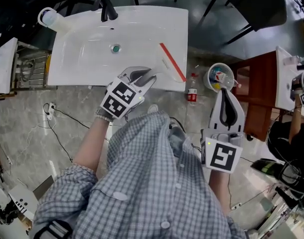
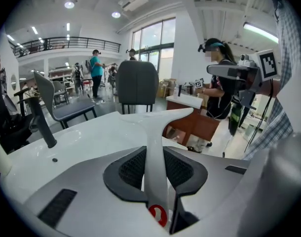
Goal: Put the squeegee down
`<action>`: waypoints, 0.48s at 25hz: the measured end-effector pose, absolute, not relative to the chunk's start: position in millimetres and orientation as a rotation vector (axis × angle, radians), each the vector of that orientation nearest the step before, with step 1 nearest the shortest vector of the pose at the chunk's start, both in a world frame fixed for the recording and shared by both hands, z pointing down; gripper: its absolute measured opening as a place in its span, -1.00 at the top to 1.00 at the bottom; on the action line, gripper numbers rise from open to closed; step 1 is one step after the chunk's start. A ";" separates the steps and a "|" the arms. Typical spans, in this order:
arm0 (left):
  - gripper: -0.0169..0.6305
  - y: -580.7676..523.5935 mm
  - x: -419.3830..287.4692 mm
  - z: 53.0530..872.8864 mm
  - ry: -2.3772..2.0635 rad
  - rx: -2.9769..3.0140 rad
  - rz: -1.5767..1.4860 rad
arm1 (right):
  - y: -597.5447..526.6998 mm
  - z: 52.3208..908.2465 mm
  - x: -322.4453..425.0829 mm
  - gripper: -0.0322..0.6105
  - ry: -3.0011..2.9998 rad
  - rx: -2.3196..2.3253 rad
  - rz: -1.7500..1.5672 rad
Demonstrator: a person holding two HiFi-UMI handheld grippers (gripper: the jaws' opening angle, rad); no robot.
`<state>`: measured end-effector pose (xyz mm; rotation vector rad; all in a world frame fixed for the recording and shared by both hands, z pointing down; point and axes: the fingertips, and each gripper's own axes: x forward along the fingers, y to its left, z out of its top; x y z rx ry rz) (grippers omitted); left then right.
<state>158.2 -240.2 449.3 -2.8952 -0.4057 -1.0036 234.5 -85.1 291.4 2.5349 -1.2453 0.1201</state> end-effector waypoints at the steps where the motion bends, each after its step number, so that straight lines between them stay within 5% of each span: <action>1: 0.64 -239.8 159.3 453.6 -0.424 -2.878 -1.020 | -84.0 291.9 234.6 0.87 -1.234 2.539 0.123; 12: 0.64 -235.1 174.3 497.7 -0.584 -2.702 -1.148 | -74.8 298.6 242.6 0.87 -1.124 2.576 0.166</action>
